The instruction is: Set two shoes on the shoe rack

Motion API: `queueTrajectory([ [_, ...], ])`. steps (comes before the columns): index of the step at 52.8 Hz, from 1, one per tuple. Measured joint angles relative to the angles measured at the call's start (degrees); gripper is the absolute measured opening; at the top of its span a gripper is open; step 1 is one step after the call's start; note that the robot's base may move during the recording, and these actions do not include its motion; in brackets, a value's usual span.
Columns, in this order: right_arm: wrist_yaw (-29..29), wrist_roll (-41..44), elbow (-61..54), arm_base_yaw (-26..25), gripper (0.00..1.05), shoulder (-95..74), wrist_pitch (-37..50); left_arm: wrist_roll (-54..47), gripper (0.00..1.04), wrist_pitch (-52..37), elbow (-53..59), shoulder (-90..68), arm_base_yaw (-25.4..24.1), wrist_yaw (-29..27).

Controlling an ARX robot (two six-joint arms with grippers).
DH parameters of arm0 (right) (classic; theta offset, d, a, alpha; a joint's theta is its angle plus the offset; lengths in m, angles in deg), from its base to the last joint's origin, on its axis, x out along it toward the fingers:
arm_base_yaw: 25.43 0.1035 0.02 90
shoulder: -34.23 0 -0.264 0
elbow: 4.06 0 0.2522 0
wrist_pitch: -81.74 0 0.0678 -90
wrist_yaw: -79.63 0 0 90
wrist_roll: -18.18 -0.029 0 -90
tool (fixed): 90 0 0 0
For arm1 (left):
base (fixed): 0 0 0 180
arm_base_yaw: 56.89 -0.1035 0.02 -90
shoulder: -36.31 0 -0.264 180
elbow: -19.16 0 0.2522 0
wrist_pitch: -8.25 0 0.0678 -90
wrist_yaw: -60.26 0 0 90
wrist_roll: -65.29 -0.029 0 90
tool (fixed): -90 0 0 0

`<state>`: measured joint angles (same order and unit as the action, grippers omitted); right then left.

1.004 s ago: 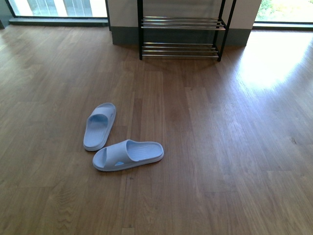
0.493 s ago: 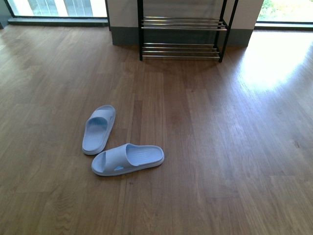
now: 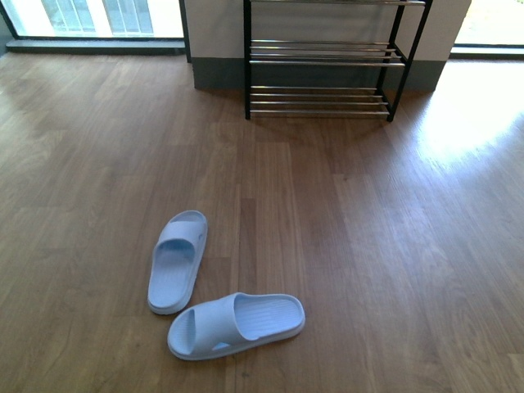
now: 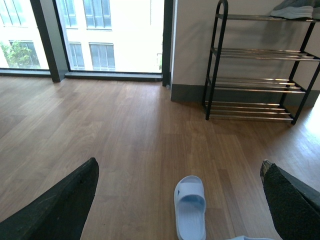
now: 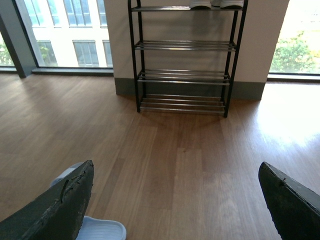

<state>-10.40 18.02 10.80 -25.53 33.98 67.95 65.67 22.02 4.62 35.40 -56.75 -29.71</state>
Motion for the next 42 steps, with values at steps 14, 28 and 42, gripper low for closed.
queueTrajectory([
  [14, 0.2, 0.0, 0.0, 0.0, 0.96, 0.0, 0.0, 0.0, 0.95, 0.0, 0.0, 0.0, 0.0, -0.2],
  [28, 4.9, 0.0, 0.6, -0.9, 0.96, -3.4, -1.7, 0.0, 0.95, 0.0, 0.0, 0.0, 0.0, -0.1],
  [42, 3.2, 0.1, 6.6, 6.5, 0.96, -45.4, 22.4, 0.0, 0.95, 0.0, 0.0, 0.0, 0.0, -0.1],
])
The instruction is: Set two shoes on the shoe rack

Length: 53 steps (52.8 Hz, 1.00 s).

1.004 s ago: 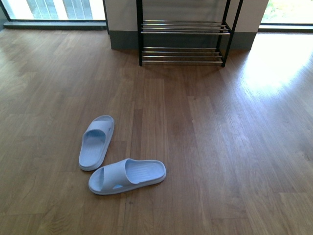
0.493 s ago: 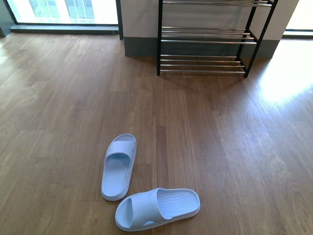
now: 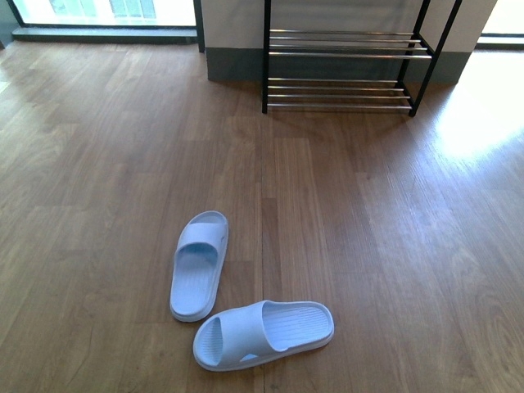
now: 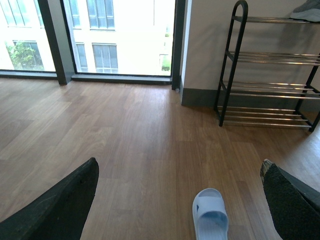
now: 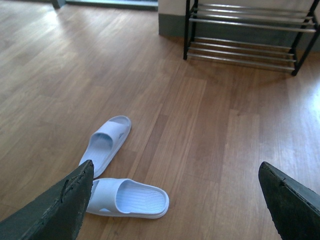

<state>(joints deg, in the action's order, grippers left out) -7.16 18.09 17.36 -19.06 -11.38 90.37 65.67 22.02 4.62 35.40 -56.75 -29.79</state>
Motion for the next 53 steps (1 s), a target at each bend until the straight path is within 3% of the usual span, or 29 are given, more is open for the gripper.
queueTrajectory([
  [8, 1.9, 5.2, 5.6, 3.6, 0.96, -26.9, 15.4, 0.0, 0.95, 0.0, 0.0, 0.0, 0.0, 0.0],
  [14, 6.4, 15.1, 10.1, 5.2, 0.96, -45.9, 22.8, 0.0, 0.95, 0.0, 0.0, 0.0, 0.0, 0.0],
  [22, 11.3, 27.6, 17.7, 5.3, 0.96, -67.6, 24.0, 0.0, 0.95, 0.0, 0.0, 0.0, 0.0, 0.0],
  [27, 10.5, 34.1, 22.2, 5.4, 0.96, -78.7, 24.1, 0.0, 0.95, 0.0, 0.0, 0.0, 0.0, 0.0],
  [53, 3.6, 36.5, 44.2, 9.1, 0.96, -108.2, 22.5, 0.0, 0.95, 0.0, 0.0, 0.0, 0.0, 0.0],
])
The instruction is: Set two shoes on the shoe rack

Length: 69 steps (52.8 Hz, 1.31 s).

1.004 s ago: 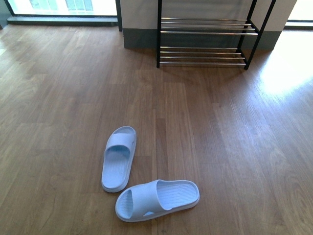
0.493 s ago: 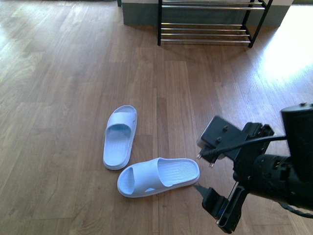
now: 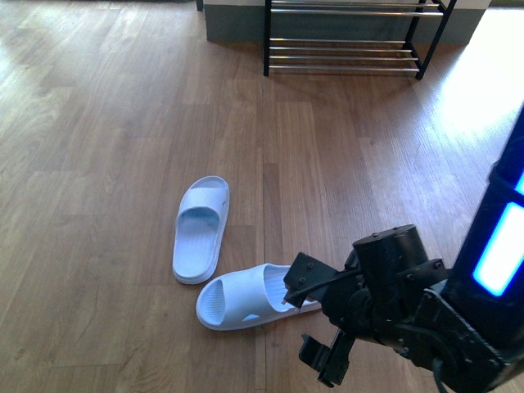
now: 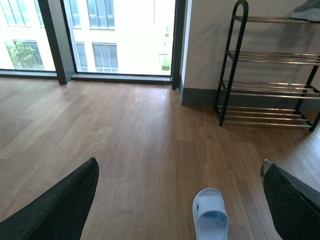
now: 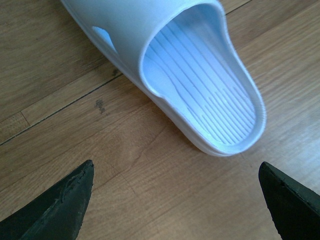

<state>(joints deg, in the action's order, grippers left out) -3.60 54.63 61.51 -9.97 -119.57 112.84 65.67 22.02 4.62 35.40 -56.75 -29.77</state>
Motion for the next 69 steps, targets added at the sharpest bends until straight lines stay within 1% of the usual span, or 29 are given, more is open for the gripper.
queueTrajectory([
  [12, 0.1, -0.9, 8.0, 2.6, 0.96, -7.9, -2.1, 0.0, 0.95, 0.0, 0.0, 0.0, 0.0, 0.0],
  [25, 0.7, -4.0, 16.6, 5.1, 0.96, -12.4, -4.4, 0.0, 0.95, 0.0, 0.0, 0.0, 0.0, 0.0],
  [48, 1.4, -5.9, 22.6, 7.1, 0.95, -16.5, -7.0, 0.0, 0.95, 0.0, 0.0, 0.0, 0.0, 0.0],
  [52, 1.4, -6.3, 23.3, 7.2, 0.83, -17.1, -7.3, 0.0, 0.95, 0.0, 0.0, 0.0, 0.0, 0.0],
  [53, 1.4, -6.5, 23.5, 7.2, 0.78, -17.2, -7.4, 0.0, 0.95, 0.0, 0.0, 0.0, 0.0, 0.0],
  [58, 0.9, -6.9, 24.1, 7.1, 0.61, -17.5, -7.4, 0.0, 0.95, 0.0, 0.0, 0.0, 0.0, 0.0],
  [62, 0.7, -7.1, 24.4, 7.0, 0.52, -17.5, -7.4, 0.0, 0.95, 0.0, 0.0, 0.0, 0.0, 0.0],
  [65, 0.3, -7.3, 24.6, 7.0, 0.43, -17.6, -7.4, 0.0, 0.95, 0.0, 0.0, 0.0, 0.0, 0.0],
  [67, 0.2, -7.4, 24.7, 7.0, 0.4, -17.7, -7.3, 0.0, 0.95, 0.0, 0.0, 0.0, 0.0, 0.0],
  [68, 0.1, -7.6, 24.8, 6.8, 0.34, -17.7, -7.3, 0.0, 0.95, 0.0, 0.0, 0.0, 0.0, 0.0],
  [69, 0.2, -7.7, 24.8, 6.8, 0.33, -17.7, -7.2, 0.0, 0.95, 0.0, 0.0, 0.0, 0.0, 0.0],
])
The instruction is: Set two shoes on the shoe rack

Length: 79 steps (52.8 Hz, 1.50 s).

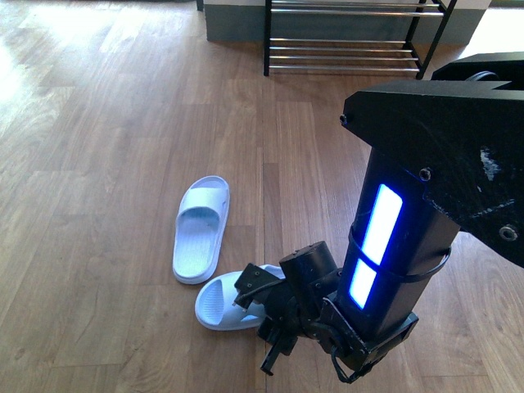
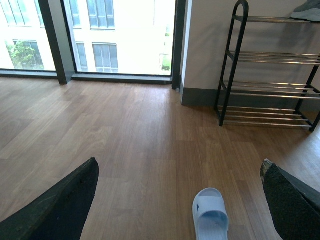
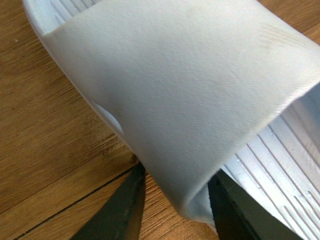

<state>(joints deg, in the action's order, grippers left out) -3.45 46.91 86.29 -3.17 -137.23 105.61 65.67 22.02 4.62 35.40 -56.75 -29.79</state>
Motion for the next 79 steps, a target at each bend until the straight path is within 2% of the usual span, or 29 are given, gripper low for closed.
queueTrajectory([
  [8, 0.4, -0.2, 0.0, -0.4, 0.15, 0.0, 0.3, 0.0, 0.95, 0.0, 0.0, 0.0, 0.0, 0.0],
  [12, 0.4, -1.0, -0.4, -1.0, 0.01, 0.1, 1.3, 0.0, 0.95, 0.0, 0.0, 0.0, 0.0, 0.0],
  [23, -1.5, -8.6, -7.8, -5.2, 0.01, 5.4, 6.2, 0.0, 0.95, 0.0, 0.0, 0.0, 0.0, 0.0],
  [32, -3.1, -15.9, -20.9, -10.8, 0.01, 19.6, 12.5, 0.0, 0.95, 0.0, 0.0, 0.0, 0.0, 0.0],
  [45, -5.0, -22.9, -38.3, -18.6, 0.01, 41.6, 13.2, 0.0, 0.95, 0.0, 0.0, 0.0, 0.0, 0.0],
  [59, -3.6, -26.1, -50.7, -23.5, 0.01, 67.3, 7.4, 0.0, 0.95, 0.0, 0.0, 0.0, 0.0, 0.0],
  [79, 2.9, -29.8, -58.8, -32.5, 0.01, 98.8, -6.9, 0.0, 0.95, 0.0, 0.0, 0.0, 0.0, 0.0],
])
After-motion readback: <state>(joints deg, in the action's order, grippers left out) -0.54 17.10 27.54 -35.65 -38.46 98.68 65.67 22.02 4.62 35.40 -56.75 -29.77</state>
